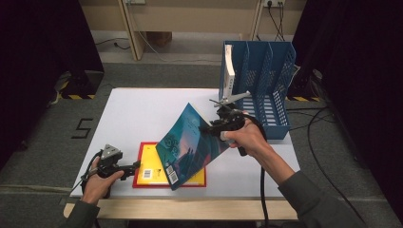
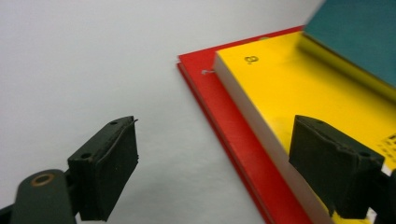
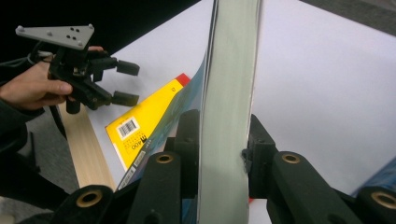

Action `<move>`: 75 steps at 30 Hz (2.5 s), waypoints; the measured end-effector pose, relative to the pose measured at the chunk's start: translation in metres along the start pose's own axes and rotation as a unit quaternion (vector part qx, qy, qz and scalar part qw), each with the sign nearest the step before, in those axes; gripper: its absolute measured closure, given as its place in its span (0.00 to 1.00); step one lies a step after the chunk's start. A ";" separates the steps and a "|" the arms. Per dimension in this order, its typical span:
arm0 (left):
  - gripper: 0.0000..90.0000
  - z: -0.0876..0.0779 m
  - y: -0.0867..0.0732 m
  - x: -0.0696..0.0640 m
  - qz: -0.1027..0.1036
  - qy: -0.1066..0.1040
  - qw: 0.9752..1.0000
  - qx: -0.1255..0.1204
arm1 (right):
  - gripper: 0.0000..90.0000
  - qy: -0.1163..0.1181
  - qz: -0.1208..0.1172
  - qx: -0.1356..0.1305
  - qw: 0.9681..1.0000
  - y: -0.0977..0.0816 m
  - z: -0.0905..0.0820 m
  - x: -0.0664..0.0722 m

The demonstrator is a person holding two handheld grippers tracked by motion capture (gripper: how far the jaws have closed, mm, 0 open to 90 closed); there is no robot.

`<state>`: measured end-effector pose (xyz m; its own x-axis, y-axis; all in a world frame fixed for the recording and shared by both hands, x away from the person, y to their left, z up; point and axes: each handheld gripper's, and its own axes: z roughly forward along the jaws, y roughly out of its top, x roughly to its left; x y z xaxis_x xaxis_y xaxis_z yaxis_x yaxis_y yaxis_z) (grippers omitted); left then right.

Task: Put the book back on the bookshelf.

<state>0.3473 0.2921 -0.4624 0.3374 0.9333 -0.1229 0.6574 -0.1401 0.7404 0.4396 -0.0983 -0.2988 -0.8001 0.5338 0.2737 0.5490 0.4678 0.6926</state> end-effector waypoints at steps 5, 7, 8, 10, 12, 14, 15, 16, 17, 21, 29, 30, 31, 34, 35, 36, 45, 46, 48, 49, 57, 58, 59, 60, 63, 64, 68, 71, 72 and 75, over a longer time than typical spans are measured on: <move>0.17 0.000 -0.001 0.009 -0.016 0.021 1.000 -0.003 | 0.82 -0.026 -0.043 0.018 0.999 0.015 -0.017 0.012; 0.17 0.000 -0.002 0.011 -0.020 0.022 1.000 -0.003 | 0.82 -0.038 -0.060 0.025 0.997 0.020 -0.022 0.017; 0.17 0.000 -0.003 0.012 -0.019 0.024 1.000 -0.002 | 0.82 -0.045 -0.064 0.033 0.996 0.022 -0.025 0.019; 0.17 0.000 -0.003 0.014 -0.024 0.025 0.999 -0.003 | 0.82 -0.058 -0.080 0.044 0.994 0.025 -0.031 0.024; 0.17 0.001 -0.003 0.015 -0.024 0.026 0.999 -0.001 | 0.82 -0.071 -0.089 0.053 0.992 0.028 -0.036 0.027; 0.17 0.003 -0.004 0.016 -0.020 0.029 0.999 0.004 | 0.82 -0.082 -0.095 0.060 0.990 0.029 -0.042 0.028; 0.17 0.003 -0.005 0.017 -0.017 0.031 0.999 0.008 | 0.82 -0.087 -0.102 0.063 0.989 0.030 -0.044 0.028; 0.17 0.004 -0.005 0.018 -0.017 0.033 0.999 0.010 | 0.82 -0.095 -0.104 0.067 0.988 0.030 -0.047 0.028; 0.17 0.004 -0.005 0.019 -0.019 0.034 0.999 0.010 | 0.82 -0.102 -0.102 0.067 0.987 0.029 -0.050 0.028; 0.17 0.008 -0.008 0.022 -0.015 0.029 0.999 0.032 | 0.82 -0.122 -0.112 0.078 0.983 0.028 -0.060 0.025; 0.15 0.012 -0.010 0.020 0.006 0.036 0.998 0.043 | 0.82 -0.166 -0.102 0.094 0.976 0.016 -0.074 0.011; 0.15 0.012 -0.011 0.020 0.007 0.035 0.998 0.042 | 0.82 -0.169 -0.104 0.096 0.975 0.013 -0.074 0.009; 0.15 0.012 -0.011 0.020 0.007 0.036 0.998 0.042 | 0.82 -0.169 -0.097 0.100 0.976 0.010 -0.074 0.008; 0.15 0.013 -0.011 0.020 0.007 0.037 0.998 0.040 | 0.82 -0.166 -0.098 0.115 0.975 0.001 -0.071 0.005; 0.15 0.013 -0.011 0.020 0.007 0.037 0.998 0.040 | 0.82 -0.163 -0.099 0.108 0.976 0.000 -0.072 0.005; 0.15 0.013 -0.011 0.020 0.008 0.037 0.998 0.040 | 0.82 -0.160 -0.097 0.107 0.977 0.000 -0.073 0.004; 0.15 0.013 -0.011 0.019 0.007 0.038 0.999 0.038 | 0.80 -0.148 -0.064 0.103 0.982 -0.007 -0.077 -0.003; 0.15 0.013 -0.011 0.019 0.007 0.038 0.999 0.038 | 0.80 -0.144 -0.059 0.104 0.982 -0.006 -0.076 -0.004; 0.14 0.013 -0.011 0.019 0.007 0.038 0.998 0.040 | 0.79 -0.144 -0.055 0.109 0.982 -0.005 -0.076 -0.004; 0.14 0.013 -0.011 0.019 0.007 0.038 0.998 0.040 | 0.79 -0.143 -0.051 0.110 0.982 -0.005 -0.075 -0.004; 0.14 0.013 -0.011 0.019 0.007 0.038 0.998 0.039 | 0.77 -0.146 -0.035 0.127 0.980 -0.003 -0.070 -0.009; 0.14 0.013 -0.011 0.019 0.007 0.038 0.998 0.039 | 0.77 -0.147 -0.033 0.130 0.980 -0.003 -0.069 -0.010; 0.14 0.013 -0.011 0.019 0.007 0.038 0.998 0.039 | 0.76 -0.146 -0.033 0.132 0.980 -0.003 -0.067 -0.011; 0.14 0.013 -0.011 0.019 0.007 0.038 0.998 0.039 | 0.76 -0.145 -0.029 0.134 0.980 -0.003 -0.066 -0.012; 0.14 0.013 -0.011 0.019 0.007 0.038 0.998 0.039 | 0.75 -0.145 -0.027 0.143 0.979 -0.003 -0.062 -0.013; 0.14 0.013 -0.011 0.019 0.007 0.038 0.999 0.039 | 0.75 -0.145 -0.030 0.145 0.978 -0.003 -0.061 -0.014; 0.14 0.013 -0.011 0.019 0.007 0.038 0.999 0.039 | 0.76 -0.143 -0.033 0.151 0.977 -0.002 -0.060 -0.014; 0.14 0.013 -0.011 0.019 0.007 0.038 0.999 0.039 | 0.78 -0.145 -0.035 0.154 0.977 -0.002 -0.060 -0.014; 0.14 0.013 -0.011 0.019 0.007 0.037 0.999 0.039 | 0.79 -0.148 -0.045 0.154 0.976 -0.002 -0.060 -0.014; 0.14 0.013 -0.011 0.020 0.008 0.037 0.999 0.039 | 0.80 -0.154 -0.053 0.156 0.974 -0.003 -0.060 -0.011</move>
<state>0.3554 0.3077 -0.4816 0.2992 0.9523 -0.0605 0.7040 -0.1775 0.6877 0.4328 -0.1476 -0.2638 -0.7725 0.6340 -0.0355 0.5520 0.6982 0.4558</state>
